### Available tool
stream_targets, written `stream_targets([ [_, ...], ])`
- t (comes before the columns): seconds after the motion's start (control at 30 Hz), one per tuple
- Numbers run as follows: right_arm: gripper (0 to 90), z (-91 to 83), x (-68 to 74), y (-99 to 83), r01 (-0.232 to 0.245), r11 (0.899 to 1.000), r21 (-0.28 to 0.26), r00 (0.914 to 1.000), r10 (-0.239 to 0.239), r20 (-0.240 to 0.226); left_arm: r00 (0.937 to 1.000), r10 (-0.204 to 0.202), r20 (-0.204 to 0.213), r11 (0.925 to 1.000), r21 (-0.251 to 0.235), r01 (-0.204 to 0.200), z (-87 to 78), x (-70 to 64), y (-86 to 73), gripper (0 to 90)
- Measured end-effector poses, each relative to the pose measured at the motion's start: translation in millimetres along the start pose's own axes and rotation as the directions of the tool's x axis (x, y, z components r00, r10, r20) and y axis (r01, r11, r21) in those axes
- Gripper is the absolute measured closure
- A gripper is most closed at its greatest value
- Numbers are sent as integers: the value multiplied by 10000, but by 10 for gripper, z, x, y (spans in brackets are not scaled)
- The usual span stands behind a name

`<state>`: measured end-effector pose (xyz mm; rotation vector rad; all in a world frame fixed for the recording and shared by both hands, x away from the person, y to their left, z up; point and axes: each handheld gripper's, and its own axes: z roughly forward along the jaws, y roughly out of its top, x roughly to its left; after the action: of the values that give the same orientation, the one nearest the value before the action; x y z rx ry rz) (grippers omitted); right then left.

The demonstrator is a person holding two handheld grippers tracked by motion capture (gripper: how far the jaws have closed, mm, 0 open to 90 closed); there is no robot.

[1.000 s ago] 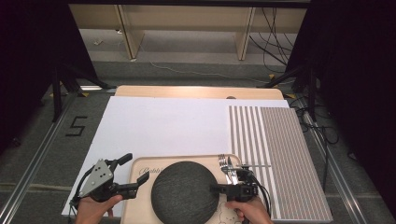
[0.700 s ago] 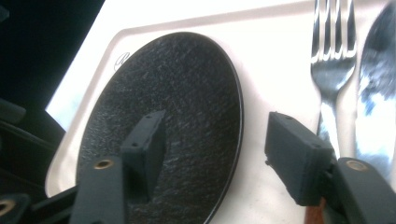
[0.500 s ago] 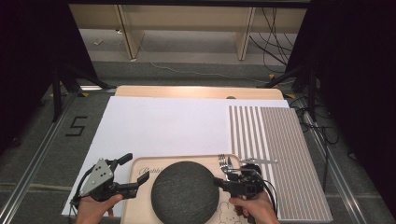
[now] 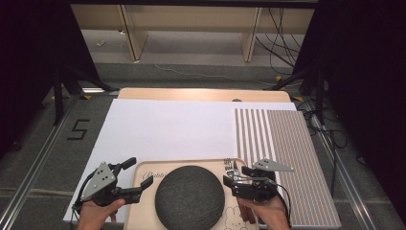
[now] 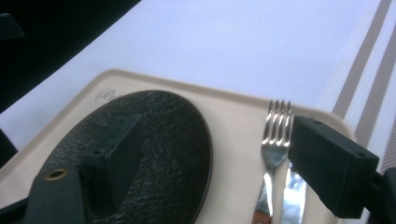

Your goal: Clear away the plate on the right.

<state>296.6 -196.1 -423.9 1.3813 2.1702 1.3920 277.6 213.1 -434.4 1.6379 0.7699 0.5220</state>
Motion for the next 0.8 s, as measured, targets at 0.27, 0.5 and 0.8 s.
stream_targets([
  [0.27,179,-95,-6,19,492,9977,-461,9980,-473,407,10000,29,38,10000,38,-29,-1,-11,-5,162],
  [0.5,170,-164,33,19,1116,9909,-758,9918,-1062,716,10000,71,37,10000,31,-71,-4,-14,-4,162],
  [0.8,161,-216,80,5,1383,9864,-891,9883,-1316,766,9998,145,107,9999,-18,-145,-19,-27,1,162],
])
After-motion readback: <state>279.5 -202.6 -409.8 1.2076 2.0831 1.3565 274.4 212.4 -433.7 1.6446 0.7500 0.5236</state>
